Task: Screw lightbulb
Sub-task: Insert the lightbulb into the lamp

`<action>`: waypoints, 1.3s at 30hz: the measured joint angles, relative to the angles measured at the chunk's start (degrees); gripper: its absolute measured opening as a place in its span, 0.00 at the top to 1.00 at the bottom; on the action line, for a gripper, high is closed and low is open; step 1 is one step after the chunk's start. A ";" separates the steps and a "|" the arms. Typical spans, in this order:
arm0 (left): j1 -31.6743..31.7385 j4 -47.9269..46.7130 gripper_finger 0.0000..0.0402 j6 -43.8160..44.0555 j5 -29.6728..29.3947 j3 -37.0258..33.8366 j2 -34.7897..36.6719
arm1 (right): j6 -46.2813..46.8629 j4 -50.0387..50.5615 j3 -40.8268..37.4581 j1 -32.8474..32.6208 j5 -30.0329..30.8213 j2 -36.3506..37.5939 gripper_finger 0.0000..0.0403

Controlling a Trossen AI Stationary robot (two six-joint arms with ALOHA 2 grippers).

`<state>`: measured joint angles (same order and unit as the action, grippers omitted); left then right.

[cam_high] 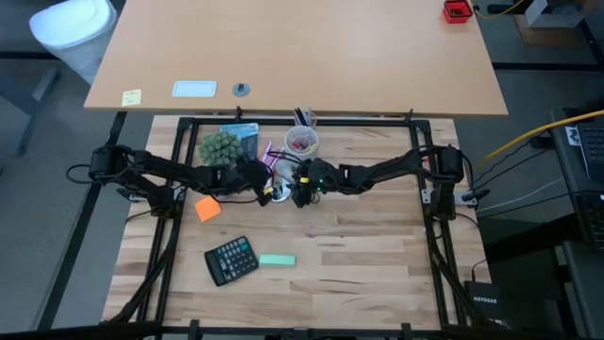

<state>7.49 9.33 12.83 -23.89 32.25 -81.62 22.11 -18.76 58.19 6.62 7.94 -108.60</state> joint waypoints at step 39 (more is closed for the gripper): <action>-8.60 0.35 1.00 2.60 5.40 -0.02 -0.02 | -0.12 -0.72 -0.04 0.14 -1.46 0.11 0.48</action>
<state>-1.11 9.67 15.43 -18.49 32.23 -81.65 21.99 -19.49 58.15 6.76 6.49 -108.49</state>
